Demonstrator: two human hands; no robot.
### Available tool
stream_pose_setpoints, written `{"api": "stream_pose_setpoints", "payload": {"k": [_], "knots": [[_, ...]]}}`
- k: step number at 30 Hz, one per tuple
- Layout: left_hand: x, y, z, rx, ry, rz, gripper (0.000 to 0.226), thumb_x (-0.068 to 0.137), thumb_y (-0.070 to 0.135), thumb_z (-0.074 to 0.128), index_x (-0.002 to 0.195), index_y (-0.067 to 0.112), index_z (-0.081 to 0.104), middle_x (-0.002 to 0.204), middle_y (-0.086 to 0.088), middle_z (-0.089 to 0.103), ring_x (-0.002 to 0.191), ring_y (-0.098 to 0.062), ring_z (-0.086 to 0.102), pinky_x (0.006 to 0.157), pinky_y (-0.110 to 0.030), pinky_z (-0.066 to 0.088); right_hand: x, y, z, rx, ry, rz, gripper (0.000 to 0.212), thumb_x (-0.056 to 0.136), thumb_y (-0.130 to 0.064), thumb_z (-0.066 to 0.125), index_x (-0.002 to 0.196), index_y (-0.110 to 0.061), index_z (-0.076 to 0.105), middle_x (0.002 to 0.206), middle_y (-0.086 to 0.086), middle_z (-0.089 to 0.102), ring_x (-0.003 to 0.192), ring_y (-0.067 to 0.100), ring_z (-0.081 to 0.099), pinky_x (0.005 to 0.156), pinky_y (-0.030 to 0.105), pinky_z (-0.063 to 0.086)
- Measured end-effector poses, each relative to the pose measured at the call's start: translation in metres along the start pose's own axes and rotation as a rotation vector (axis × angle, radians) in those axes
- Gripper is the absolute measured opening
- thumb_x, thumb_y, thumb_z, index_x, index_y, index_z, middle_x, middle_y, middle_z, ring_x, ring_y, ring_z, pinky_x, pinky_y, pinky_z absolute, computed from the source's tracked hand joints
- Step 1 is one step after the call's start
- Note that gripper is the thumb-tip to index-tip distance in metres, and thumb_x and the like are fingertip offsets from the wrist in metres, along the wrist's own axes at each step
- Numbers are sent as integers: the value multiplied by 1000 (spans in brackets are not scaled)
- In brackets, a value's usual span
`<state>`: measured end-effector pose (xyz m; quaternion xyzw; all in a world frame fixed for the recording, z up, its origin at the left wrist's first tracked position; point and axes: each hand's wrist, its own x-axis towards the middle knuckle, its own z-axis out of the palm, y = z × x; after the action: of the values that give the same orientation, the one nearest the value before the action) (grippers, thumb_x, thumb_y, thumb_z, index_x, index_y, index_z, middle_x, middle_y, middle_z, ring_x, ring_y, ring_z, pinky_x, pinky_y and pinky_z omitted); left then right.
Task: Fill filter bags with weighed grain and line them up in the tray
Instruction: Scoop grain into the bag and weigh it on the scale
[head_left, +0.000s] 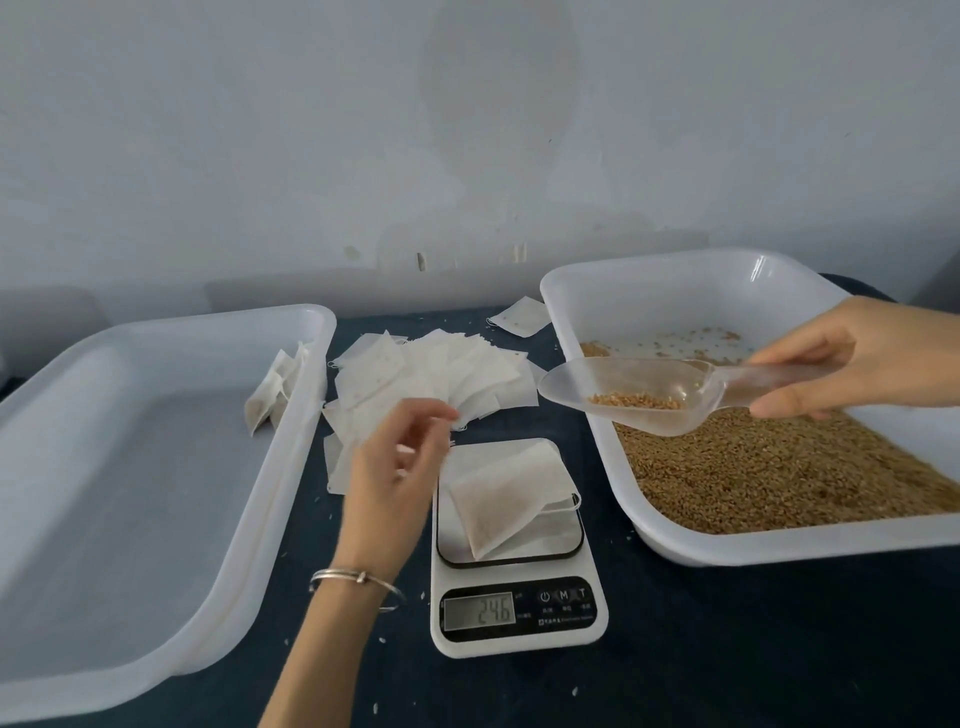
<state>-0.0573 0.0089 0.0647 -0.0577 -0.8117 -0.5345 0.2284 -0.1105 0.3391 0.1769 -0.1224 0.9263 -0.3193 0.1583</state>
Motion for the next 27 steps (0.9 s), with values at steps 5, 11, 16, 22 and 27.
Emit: {"api": "stream_pose_setpoints", "payload": {"k": [5,11,16,22,27], "knots": [[15,22,38,477,-465,249,20,97,31,48,108,35,64,81,14,53,70,-3,47,64,-18,39,0,-2,-1,-38,0,6,49,41,-77,72,87,-63,64,83,-2,75,69,13,68,75,25,47],[22,26,55,846,-573,259,36,99,45,33,75,22,47,77,5,52,69,-16,48,59,-29,38,-3,-6,-3,-145,-19,6,48,43,-70,69,90,-64,63,86,-24,71,77,8,69,83,28,50],[15,21,39,549,-344,156,30,92,28,50,68,10,51,59,0,51,58,-17,43,55,-30,39,0,-8,-6,-314,23,-43,48,39,-79,61,86,-74,54,84,-51,55,81,-23,53,69,15,39],[8,25,22,375,-305,107,18,81,20,61,64,21,58,55,14,51,54,-6,46,54,-10,36,6,-21,-1,-383,24,-89,29,49,-68,69,77,-62,65,78,-48,57,77,-27,50,63,15,38],[5,21,17,366,-360,127,11,81,27,66,73,22,61,68,11,58,63,-7,52,58,-11,39,8,-32,2,-392,6,-123,30,52,-64,70,80,-64,63,77,-46,58,76,-24,52,61,16,38]]}}
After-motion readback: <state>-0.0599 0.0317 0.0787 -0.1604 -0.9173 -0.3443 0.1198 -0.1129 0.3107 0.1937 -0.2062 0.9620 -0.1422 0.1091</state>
